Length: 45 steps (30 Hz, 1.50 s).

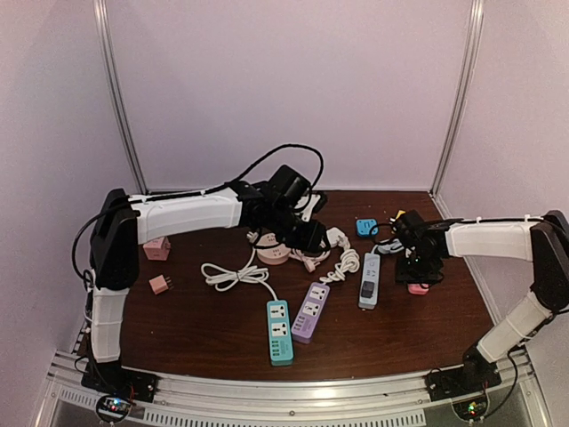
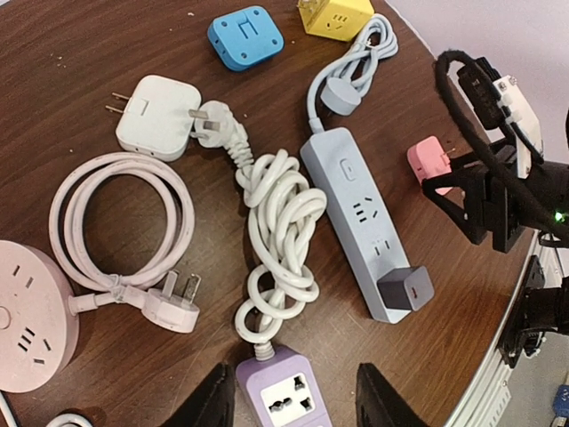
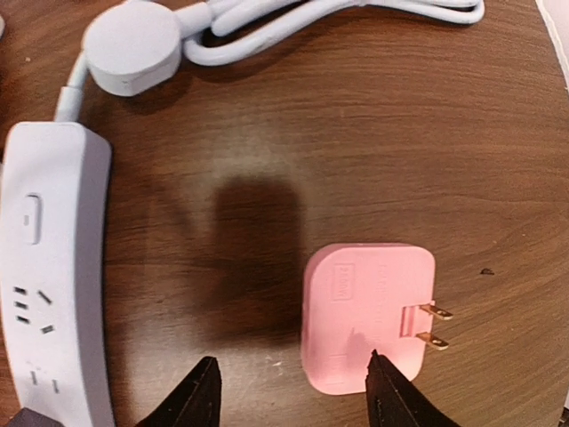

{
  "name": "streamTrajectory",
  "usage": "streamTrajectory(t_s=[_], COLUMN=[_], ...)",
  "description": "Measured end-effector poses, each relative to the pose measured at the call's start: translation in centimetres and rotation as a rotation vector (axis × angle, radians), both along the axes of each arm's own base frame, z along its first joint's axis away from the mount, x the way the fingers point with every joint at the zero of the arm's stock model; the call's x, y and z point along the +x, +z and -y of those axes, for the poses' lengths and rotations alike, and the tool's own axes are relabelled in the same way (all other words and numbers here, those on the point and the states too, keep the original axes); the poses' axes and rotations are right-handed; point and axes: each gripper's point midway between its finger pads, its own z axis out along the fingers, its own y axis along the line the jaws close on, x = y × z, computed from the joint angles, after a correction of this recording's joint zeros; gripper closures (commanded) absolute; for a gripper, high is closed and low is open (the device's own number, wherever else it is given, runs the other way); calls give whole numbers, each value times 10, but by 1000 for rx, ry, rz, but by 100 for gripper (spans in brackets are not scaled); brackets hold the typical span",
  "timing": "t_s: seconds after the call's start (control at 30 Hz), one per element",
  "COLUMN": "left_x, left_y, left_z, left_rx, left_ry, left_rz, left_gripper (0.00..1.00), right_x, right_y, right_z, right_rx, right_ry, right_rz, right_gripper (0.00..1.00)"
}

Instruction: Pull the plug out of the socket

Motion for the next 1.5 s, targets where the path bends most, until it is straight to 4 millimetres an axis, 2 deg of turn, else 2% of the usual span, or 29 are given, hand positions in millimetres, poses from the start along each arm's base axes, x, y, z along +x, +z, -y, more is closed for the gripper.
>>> streamTrajectory(t_s=[0.1, 0.17, 0.3, 0.47, 0.63, 0.83, 1.07, 1.23, 1.43, 1.5], left_x=[0, -1, -7, -20, -33, -23, -10, 0, 12, 14], left_y=[0, 0, 3, 14, 8, 6, 5, -4, -3, -1], left_z=[0, 1, 6, 32, 44, 38, 29, 8, -13, -15], left_rx=[0, -3, -6, -31, -23, -3, 8, 44, 63, 66], left_ry=[-1, 0, 2, -18, -22, 29, 72, 114, 148, 145], left_rz=[-1, -4, -9, 12, -3, 4, 14, 9, 18, 28], left_gripper=[53, 53, 53, 53, 53, 53, 53, 53, 53, 53], right_x=[4, 8, 16, 15, 2, -17, -29, -22, 6, 11], right_y=[7, 12, 15, 9, -7, -24, -26, -25, -21, -20], right_z=[-12, -22, -40, -55, -56, -56, -89, -116, -163, -172], right_rx=[67, 117, 219, 300, 321, 321, 342, 394, 494, 524], right_ry=[18, 30, 52, 71, 77, 81, 150, 174, 218, 224], right_rz=[29, 53, 83, 72, 35, -8, -13, -1, 18, 24], right_gripper=[41, 44, 56, 61, 64, 66, 67, 67, 66, 66])
